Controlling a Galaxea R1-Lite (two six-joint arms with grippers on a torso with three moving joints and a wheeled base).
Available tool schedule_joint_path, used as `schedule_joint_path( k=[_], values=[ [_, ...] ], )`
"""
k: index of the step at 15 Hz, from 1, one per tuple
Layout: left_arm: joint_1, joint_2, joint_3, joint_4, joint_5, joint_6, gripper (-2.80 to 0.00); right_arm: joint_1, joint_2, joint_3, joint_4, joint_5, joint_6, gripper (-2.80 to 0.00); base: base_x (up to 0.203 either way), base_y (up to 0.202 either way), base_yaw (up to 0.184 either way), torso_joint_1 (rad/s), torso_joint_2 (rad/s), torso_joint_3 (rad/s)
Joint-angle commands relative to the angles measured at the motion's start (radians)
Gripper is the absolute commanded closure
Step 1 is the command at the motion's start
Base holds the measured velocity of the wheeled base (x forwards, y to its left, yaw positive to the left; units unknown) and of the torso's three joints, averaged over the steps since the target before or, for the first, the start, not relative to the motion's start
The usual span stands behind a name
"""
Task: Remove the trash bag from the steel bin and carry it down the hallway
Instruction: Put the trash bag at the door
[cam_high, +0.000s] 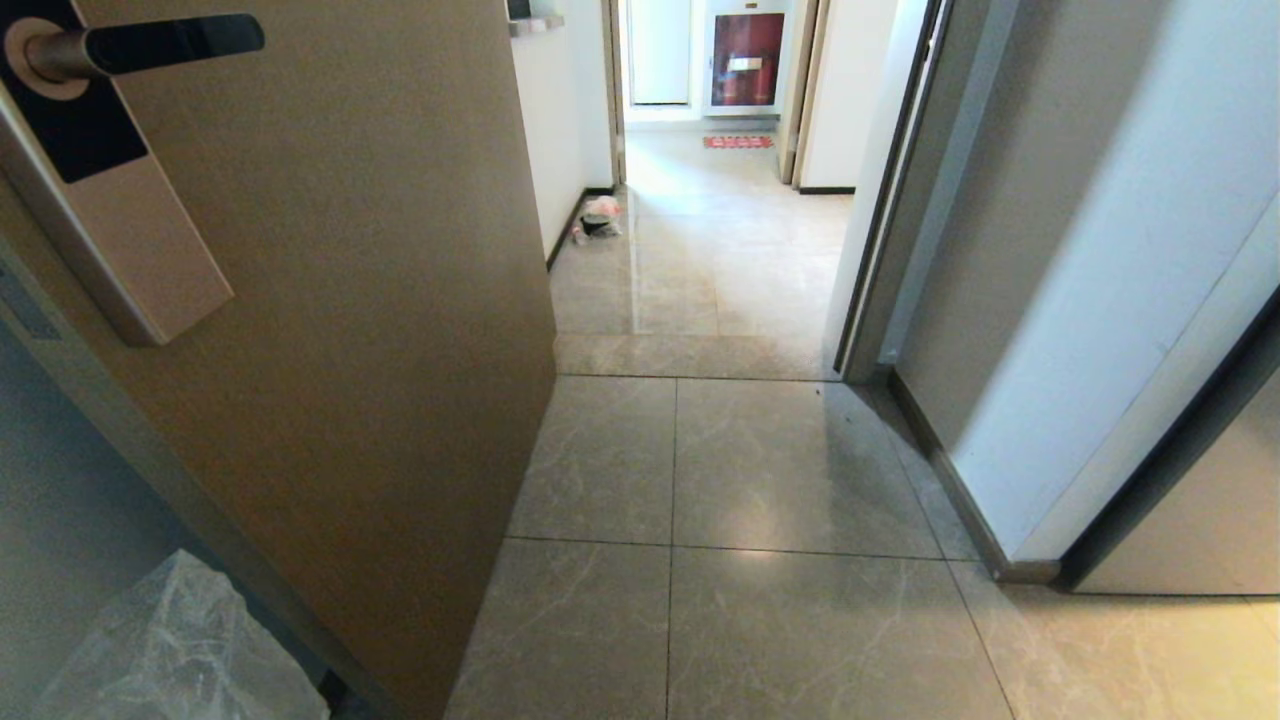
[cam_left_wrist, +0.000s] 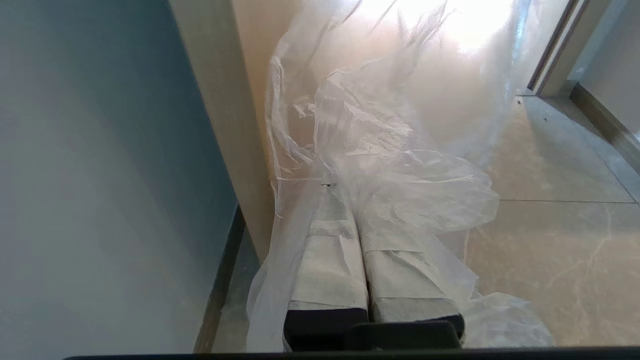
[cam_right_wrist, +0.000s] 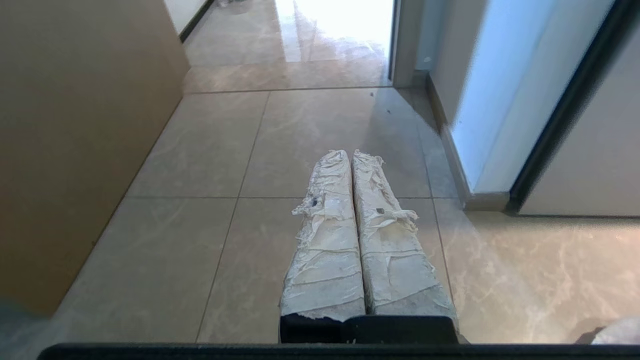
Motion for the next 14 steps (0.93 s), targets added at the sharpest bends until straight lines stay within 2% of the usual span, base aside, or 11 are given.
schedule_joint_path(
  k=[1,8,14],
  values=[
    [0.000,0.001,0.000,-0.001,0.000,-0.001,0.00,0.000,-0.001,0.002,0.000,0.000,0.000,0.00,0.007,-0.050,0.018,0.005,0.00,0.002],
    [0.000,0.001,0.000,-0.001,0.000,0.002,0.00,0.000,-0.001,0.002,0.000,0.000,0.000,0.00,0.001,-0.159,0.001,0.002,0.00,0.001],
    [0.000,0.001,0.002,-0.001,0.000,-0.001,0.00,0.000,-0.001,0.002,0.000,0.000,0.000,0.00,0.000,0.000,0.000,0.000,0.00,0.000]
  ],
)
